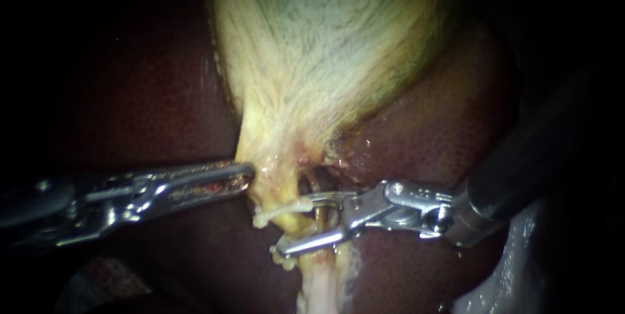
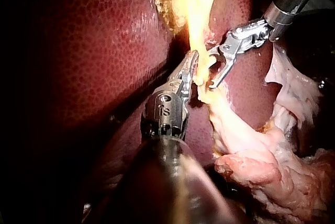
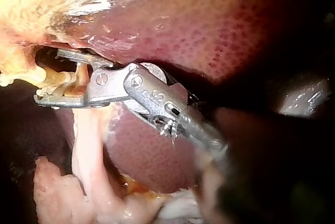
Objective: Going back third clip left tube
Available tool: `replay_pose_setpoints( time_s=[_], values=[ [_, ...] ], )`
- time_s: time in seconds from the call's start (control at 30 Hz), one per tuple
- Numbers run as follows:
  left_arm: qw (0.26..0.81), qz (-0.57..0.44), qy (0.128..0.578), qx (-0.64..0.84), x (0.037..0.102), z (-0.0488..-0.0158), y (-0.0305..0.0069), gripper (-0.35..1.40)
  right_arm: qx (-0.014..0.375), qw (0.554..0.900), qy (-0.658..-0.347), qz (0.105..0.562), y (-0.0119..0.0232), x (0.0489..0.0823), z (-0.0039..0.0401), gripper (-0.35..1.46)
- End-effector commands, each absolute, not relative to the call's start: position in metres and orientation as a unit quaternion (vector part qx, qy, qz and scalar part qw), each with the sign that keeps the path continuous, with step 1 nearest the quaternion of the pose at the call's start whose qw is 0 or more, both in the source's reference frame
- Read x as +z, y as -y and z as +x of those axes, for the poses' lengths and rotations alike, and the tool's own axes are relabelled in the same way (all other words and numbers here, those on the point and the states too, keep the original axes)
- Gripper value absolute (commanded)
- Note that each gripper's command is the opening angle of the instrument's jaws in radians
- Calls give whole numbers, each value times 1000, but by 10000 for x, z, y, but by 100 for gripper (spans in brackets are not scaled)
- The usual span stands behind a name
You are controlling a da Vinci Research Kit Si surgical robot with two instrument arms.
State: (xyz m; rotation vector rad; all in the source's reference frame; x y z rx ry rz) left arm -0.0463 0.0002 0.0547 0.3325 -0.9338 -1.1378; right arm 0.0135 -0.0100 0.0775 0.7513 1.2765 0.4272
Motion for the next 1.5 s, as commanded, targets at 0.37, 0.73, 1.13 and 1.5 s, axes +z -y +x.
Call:
replay_pose_setpoints(
  time_s=[0.37, 0.73, 1.13, 1.5],
  values=[
    [729, 151, 424, -516, 548, -462, -3, -35, 190, 724, -585, 311, 67, 729, 73, 60],
    [729, 151, 424, -516, 554, -461, -5, -35, 142, 737, -595, 289, 46, 684, 33, 60],
    [729, 144, 424, -517, 580, -478, -2, -35, 125, 742, -597, 278, 45, 677, 29, 60],
    [736, 147, 417, -512, 603, -512, 8, -35, 121, 743, -599, 275, 45, 678, 29, 60]
  ],
)
